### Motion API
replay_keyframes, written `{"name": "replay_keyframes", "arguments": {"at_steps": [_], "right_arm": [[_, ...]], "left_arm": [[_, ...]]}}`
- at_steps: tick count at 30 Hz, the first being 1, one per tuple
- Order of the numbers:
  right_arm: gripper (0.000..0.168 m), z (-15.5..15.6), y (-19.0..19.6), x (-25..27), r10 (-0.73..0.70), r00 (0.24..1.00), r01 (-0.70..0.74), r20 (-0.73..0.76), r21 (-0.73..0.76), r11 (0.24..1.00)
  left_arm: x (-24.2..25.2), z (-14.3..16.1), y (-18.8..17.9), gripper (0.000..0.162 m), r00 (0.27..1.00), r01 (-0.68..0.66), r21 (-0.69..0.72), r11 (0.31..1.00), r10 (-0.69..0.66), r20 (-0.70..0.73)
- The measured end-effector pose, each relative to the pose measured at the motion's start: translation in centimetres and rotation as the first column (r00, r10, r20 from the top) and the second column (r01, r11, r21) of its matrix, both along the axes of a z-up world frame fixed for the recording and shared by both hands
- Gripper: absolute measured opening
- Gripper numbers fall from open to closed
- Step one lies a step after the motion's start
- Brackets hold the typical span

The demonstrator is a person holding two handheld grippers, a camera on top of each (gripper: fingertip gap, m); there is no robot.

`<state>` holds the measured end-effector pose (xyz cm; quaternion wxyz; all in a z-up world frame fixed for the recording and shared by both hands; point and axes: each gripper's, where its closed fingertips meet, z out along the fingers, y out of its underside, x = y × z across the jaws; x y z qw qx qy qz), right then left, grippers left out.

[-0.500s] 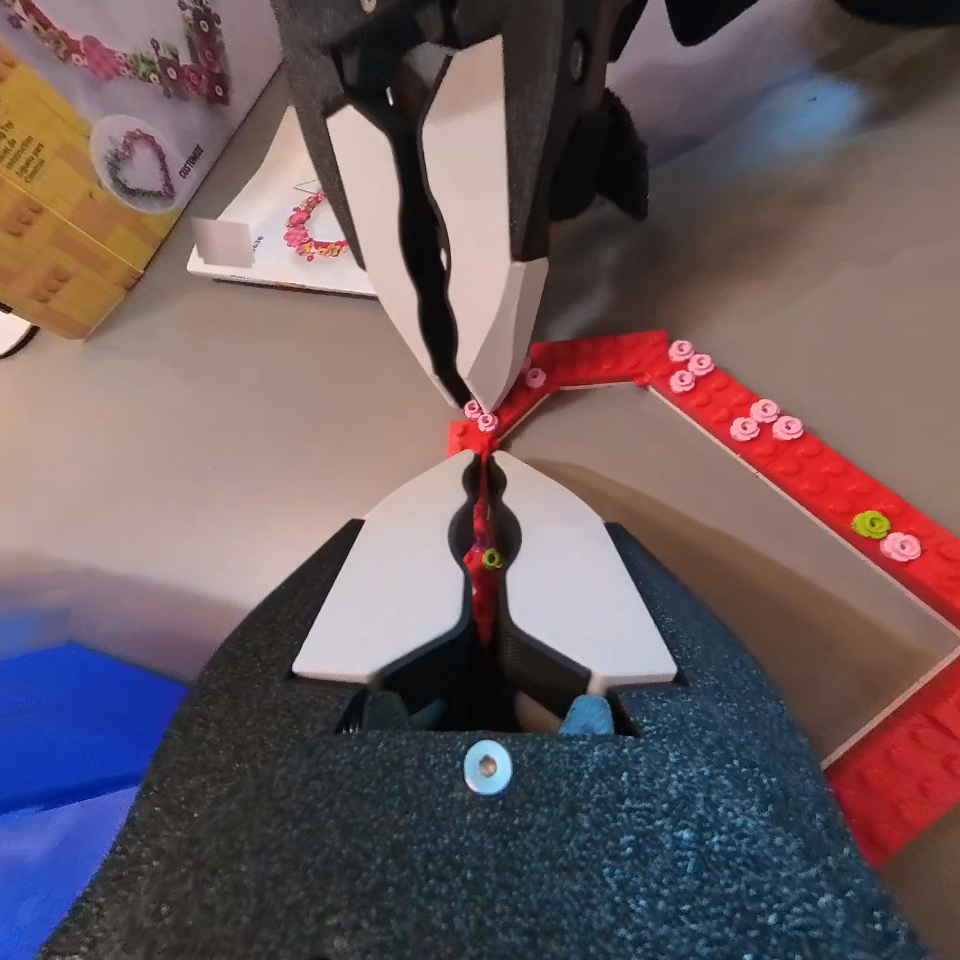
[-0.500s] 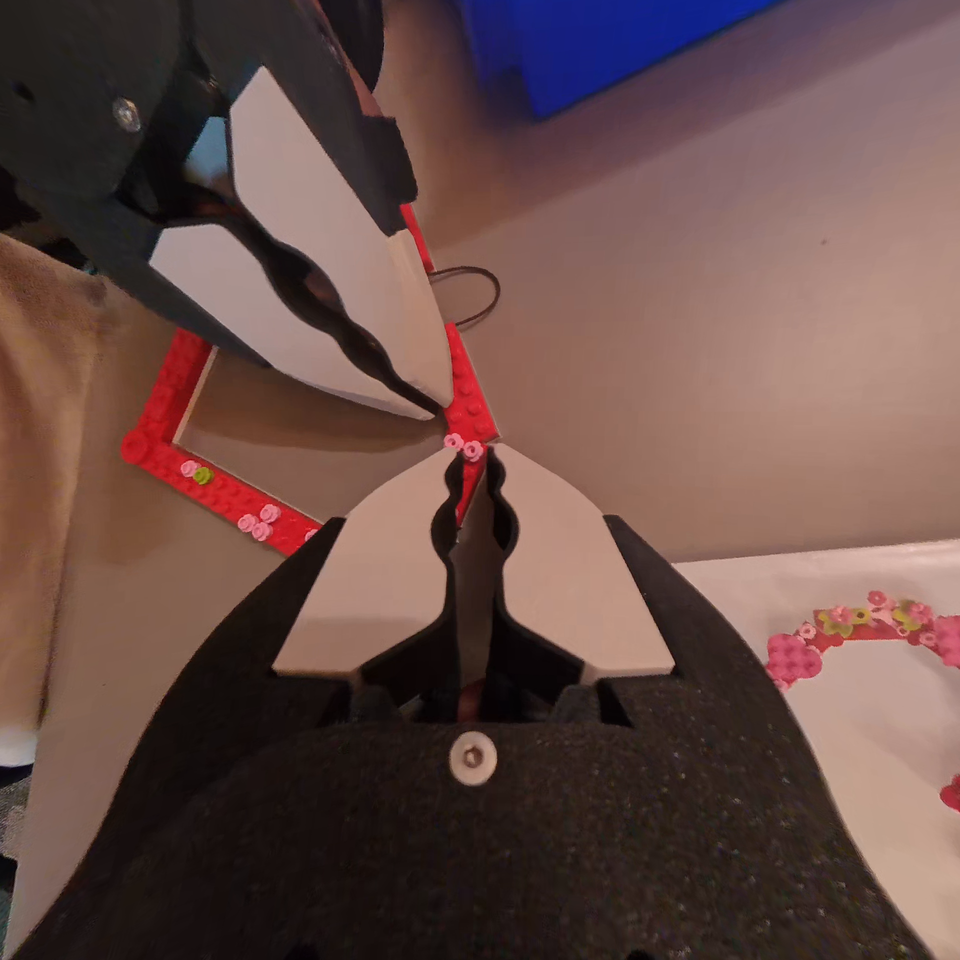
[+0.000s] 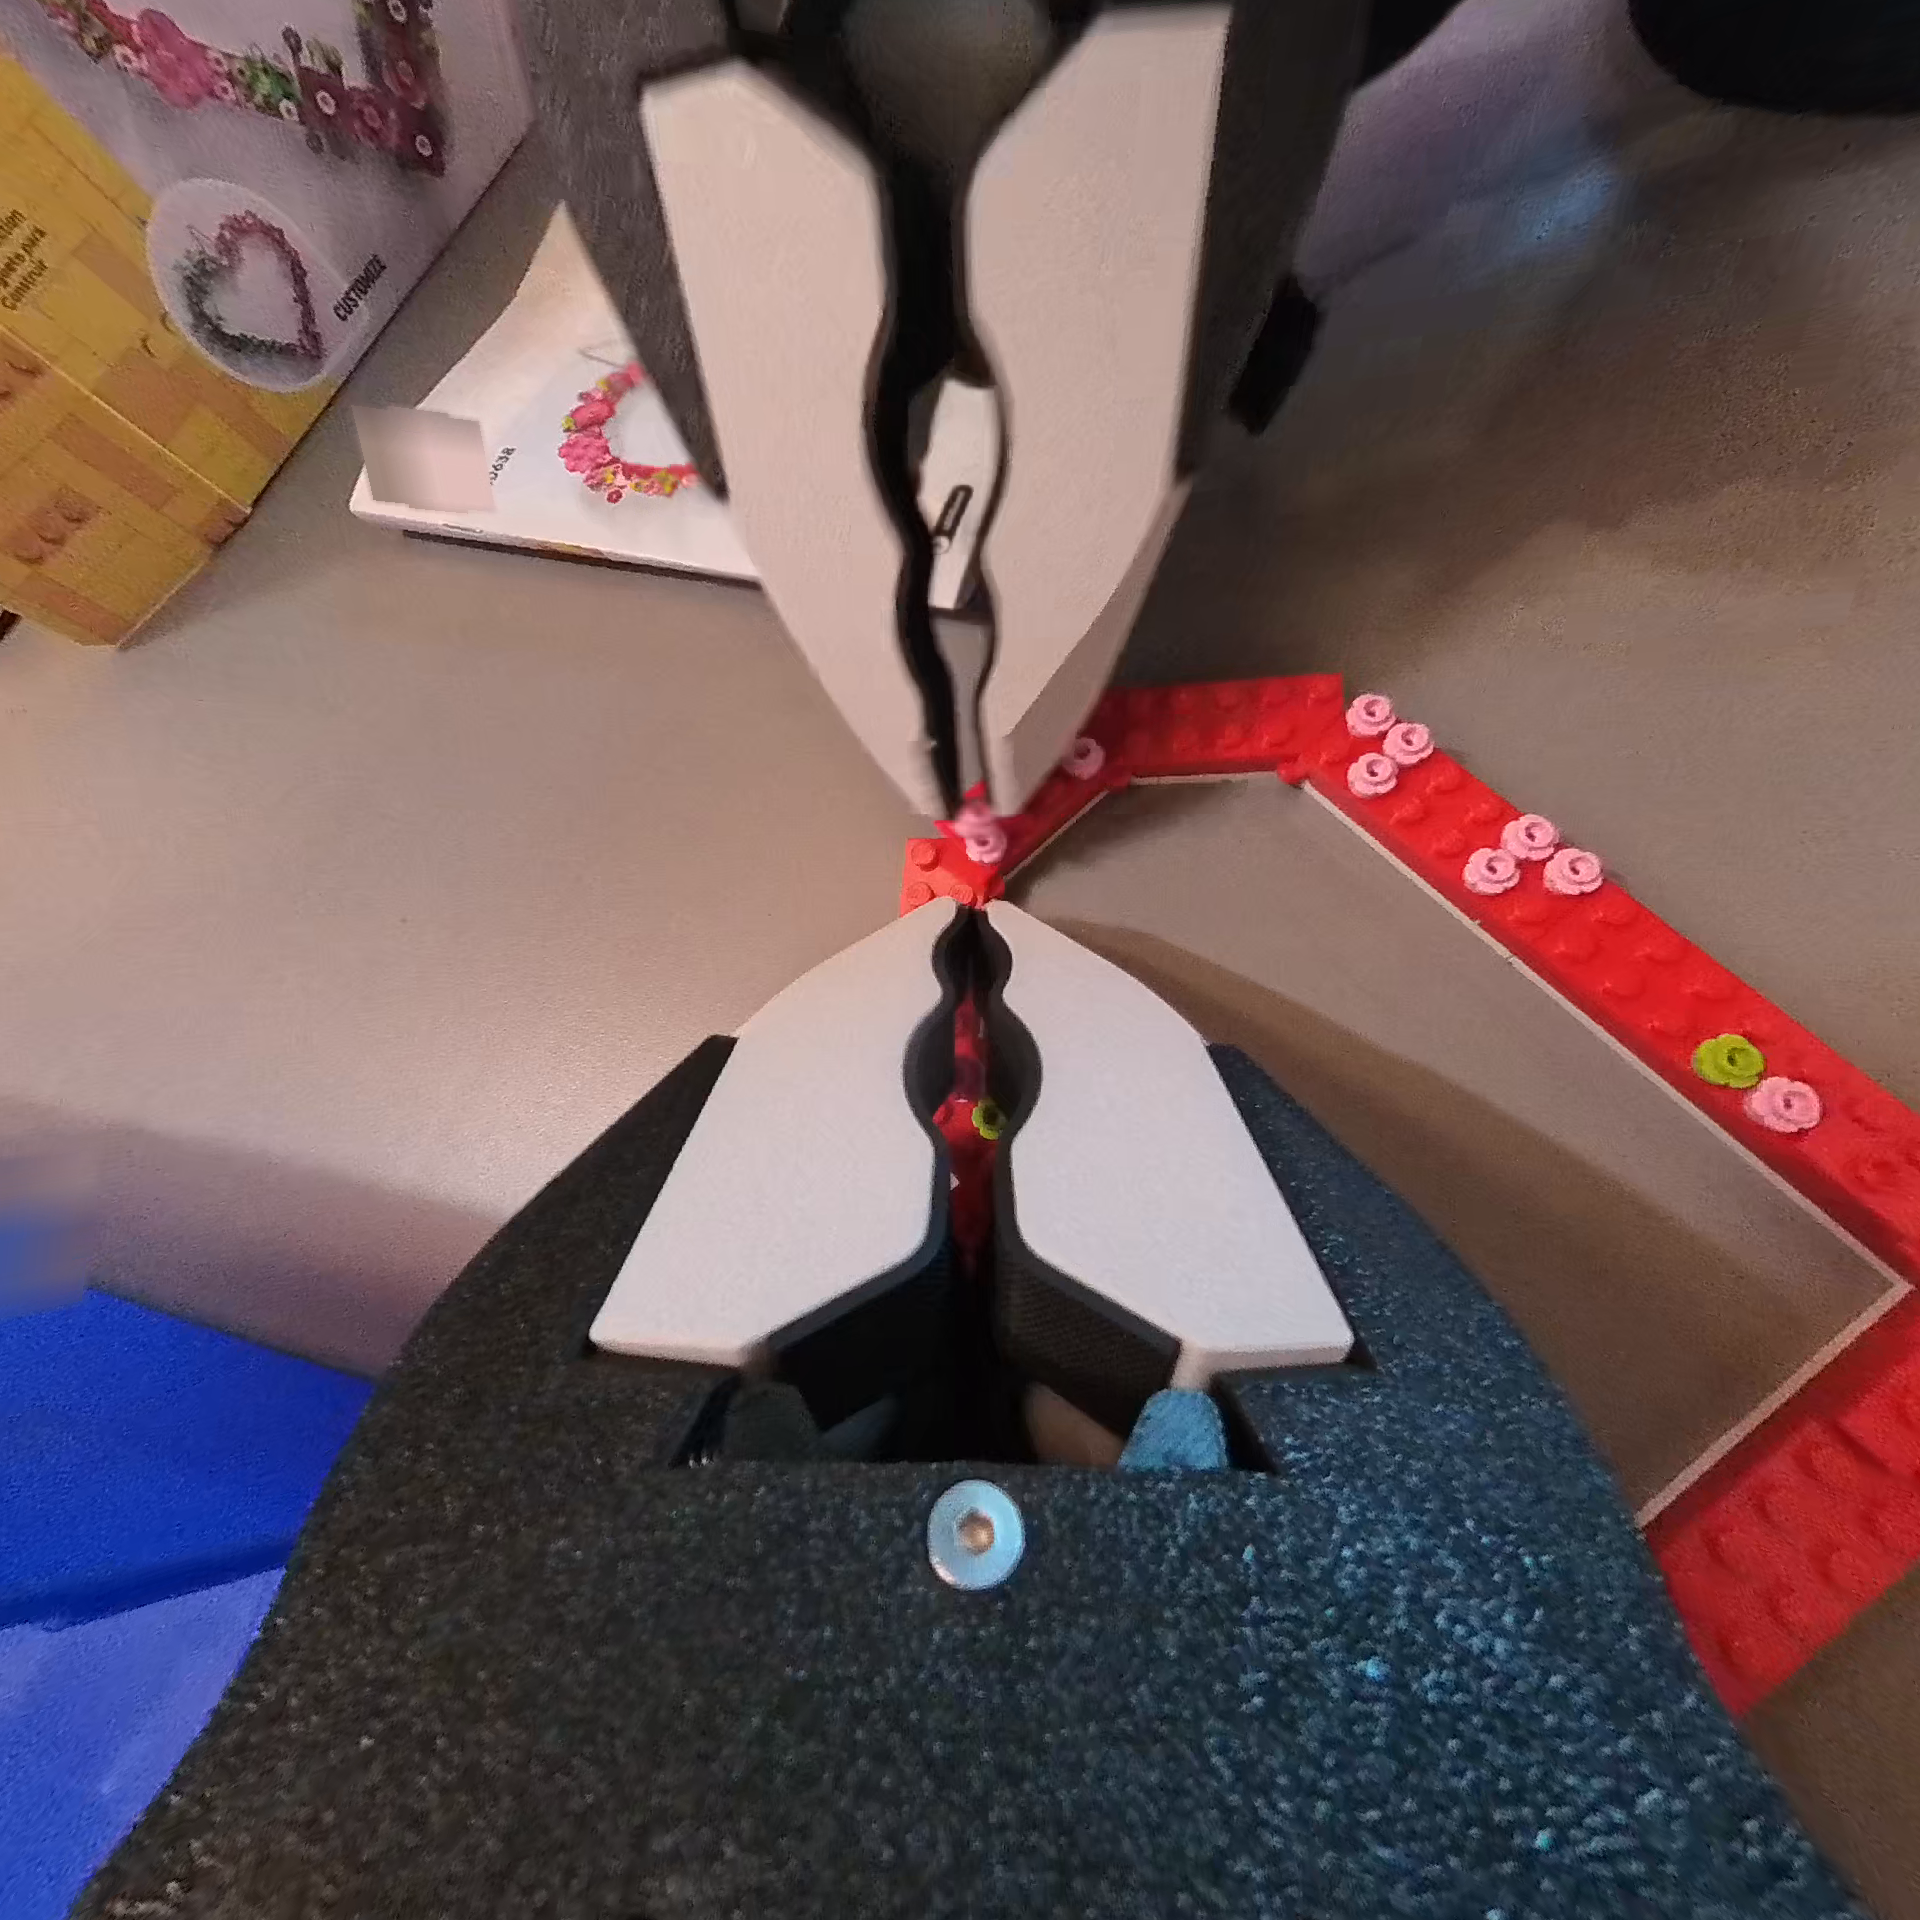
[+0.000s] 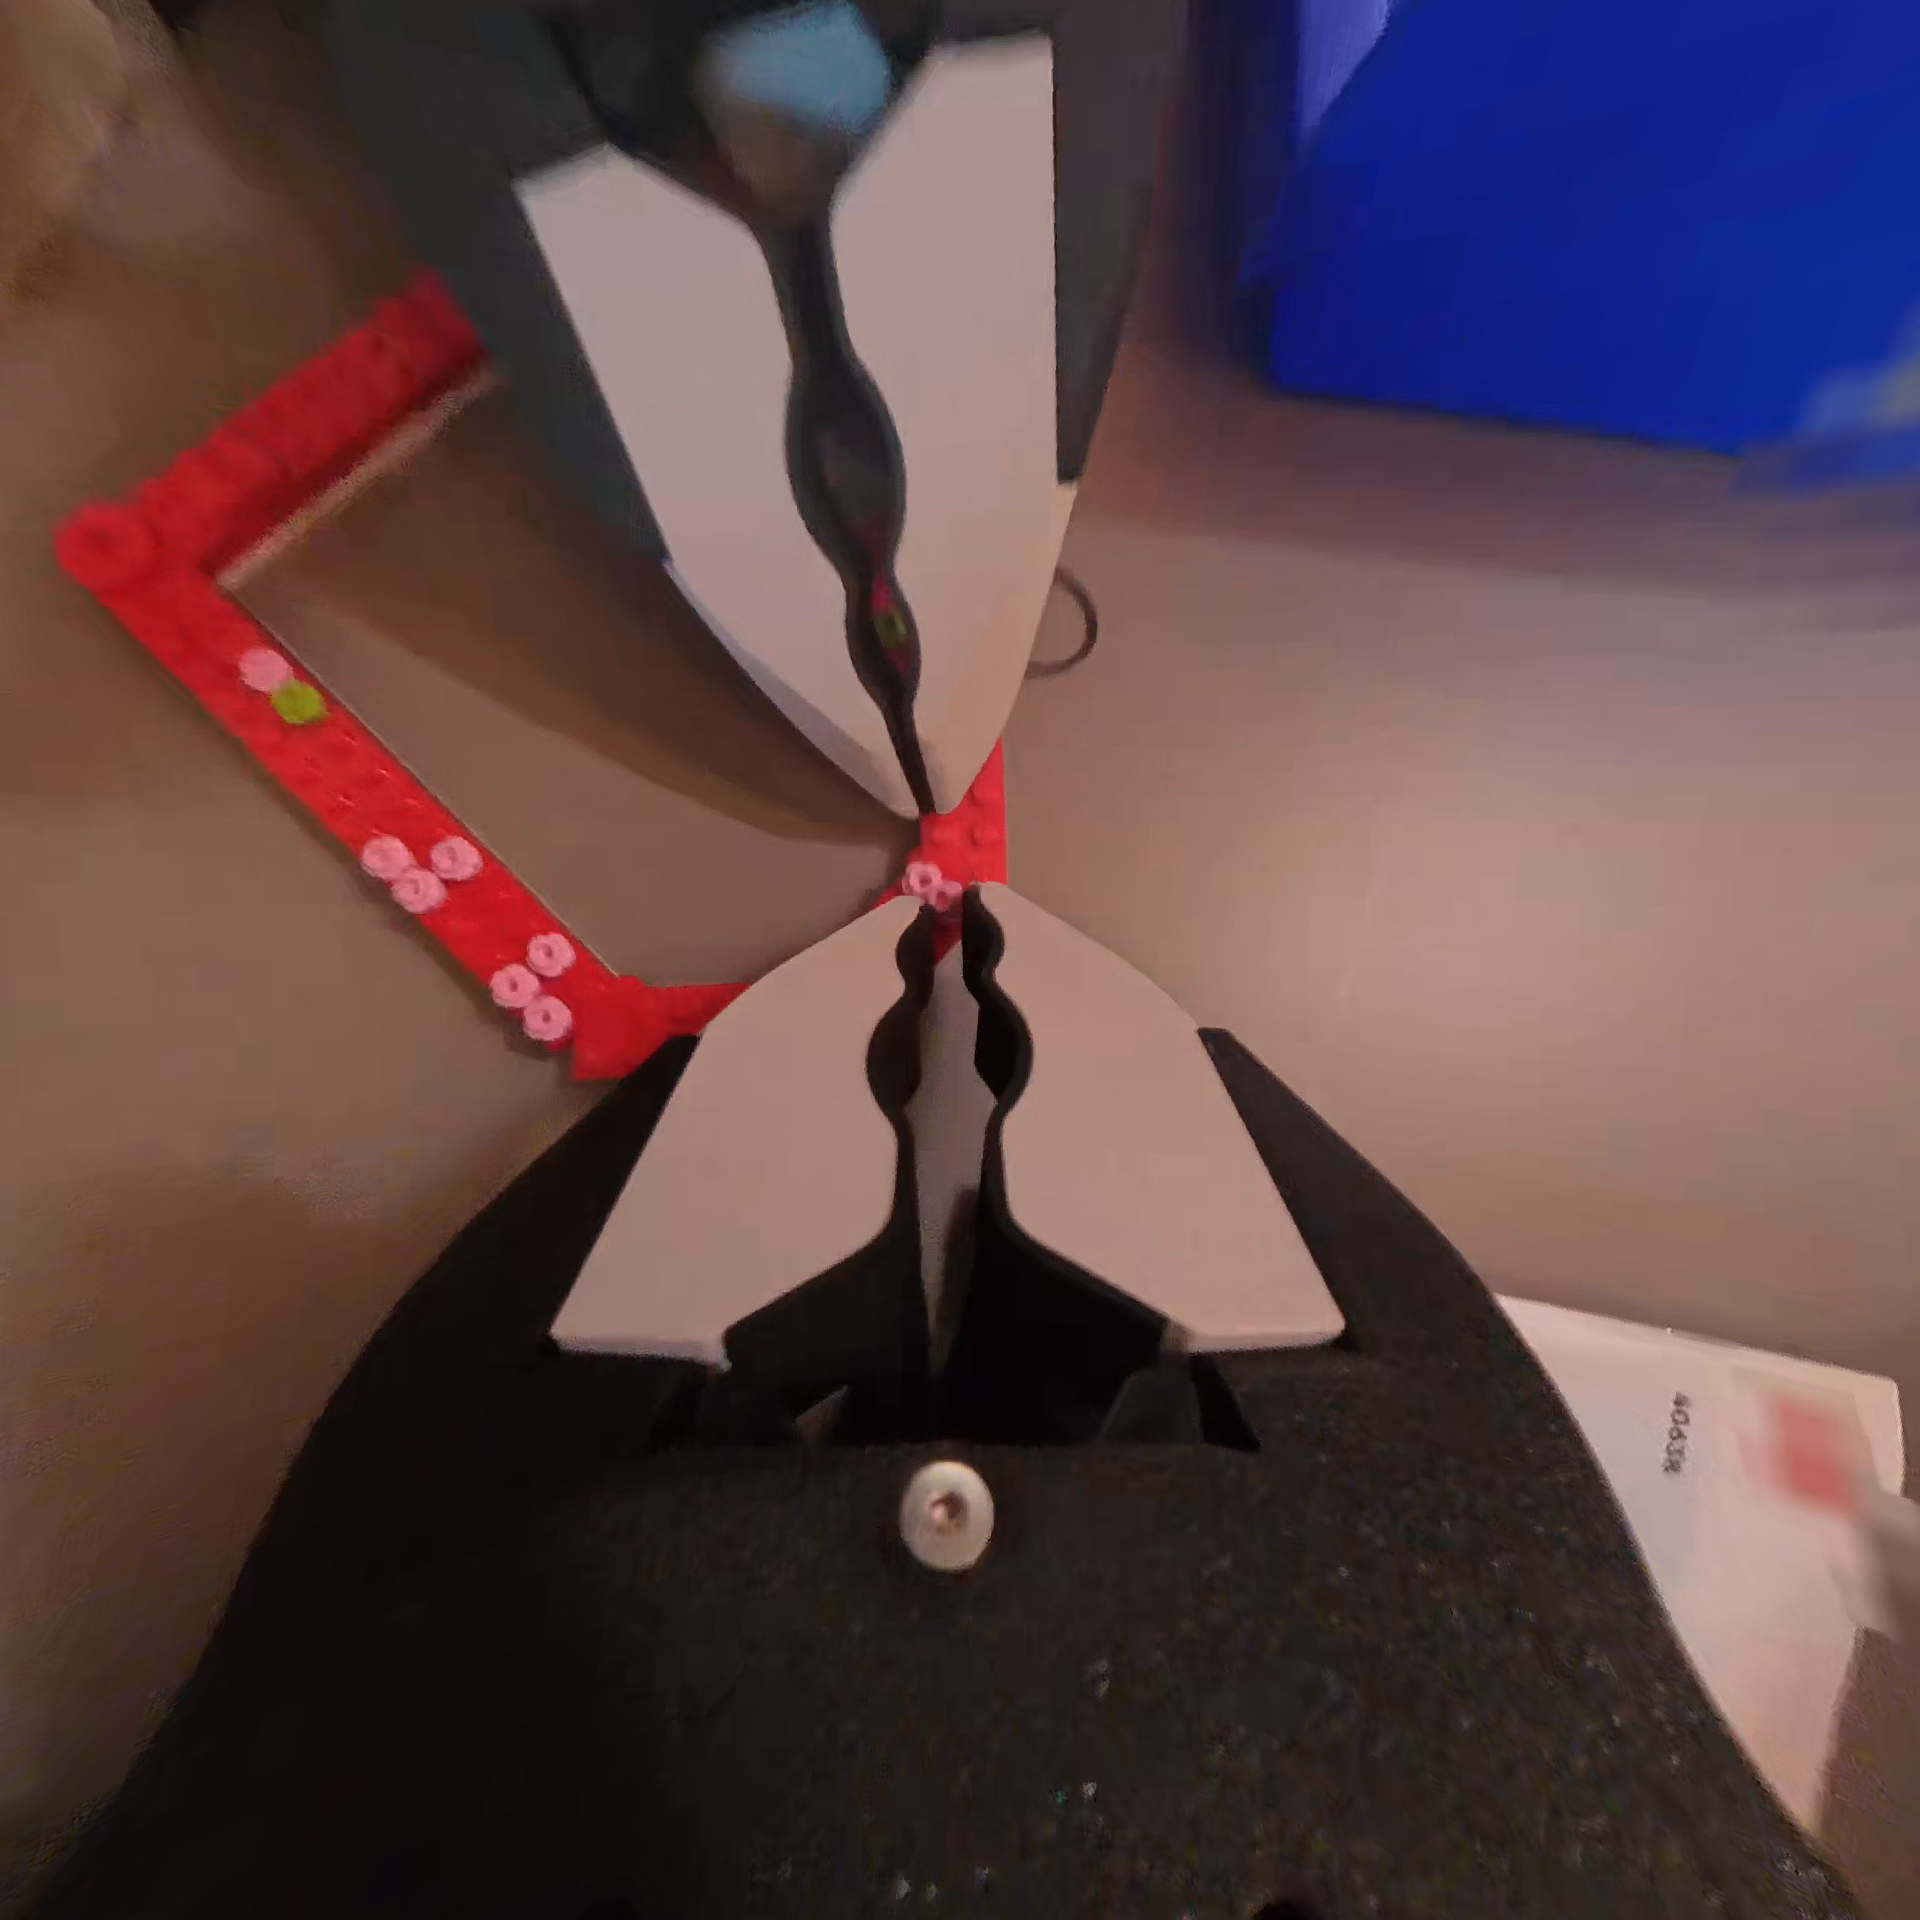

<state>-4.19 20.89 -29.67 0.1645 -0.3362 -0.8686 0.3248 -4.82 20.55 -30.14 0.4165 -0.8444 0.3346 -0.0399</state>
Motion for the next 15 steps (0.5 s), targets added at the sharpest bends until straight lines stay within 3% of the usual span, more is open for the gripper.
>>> {"name": "replay_keyframes", "arguments": {"at_steps": [2,6,8,10,12,15], "right_arm": [[0.004,3.3,-1.5,-0.2,-0.013,0.99,-0.019,-0.143,-0.217,0.976],[0.005,5.2,1.7,0.8,-0.165,0.971,0.137,-0.175,-0.165,0.977],[0.005,7.8,3.1,2.6,-0.245,0.939,0.209,-0.239,-0.165,0.964],[0.005,11.5,6.8,5.5,-0.391,0.866,0.376,-0.312,-0.109,0.92],[0.005,16.2,13.0,10.4,-0.577,0.731,0.599,-0.366,-0.063,0.799],[0.005,21.2,23.6,19.8,-0.801,0.491,0.849,-0.341,-0.016,0.527]], "left_arm": [[0.0,0.0,0.0,0.0,1.0,-0.004,-0.001,1.0,0.004,0.002],[0.0,0.0,0.0,0.0,1.0,0.002,-0.001,1.0,-0.002,0.002],[0.0,0.0,0.0,0.0,1.0,0.003,-0.008,1.0,-0.003,0.012],[0.0,0.0,-0.1,0.0,1.0,0.003,-0.016,1.0,-0.003,0.025],[0.0,0.0,-0.1,0.0,1.0,0.006,-0.02,1.0,-0.005,0.031],[0.0,0.0,-0.2,0.0,1.0,0.008,-0.013,1.0,-0.008,0.024]]}}
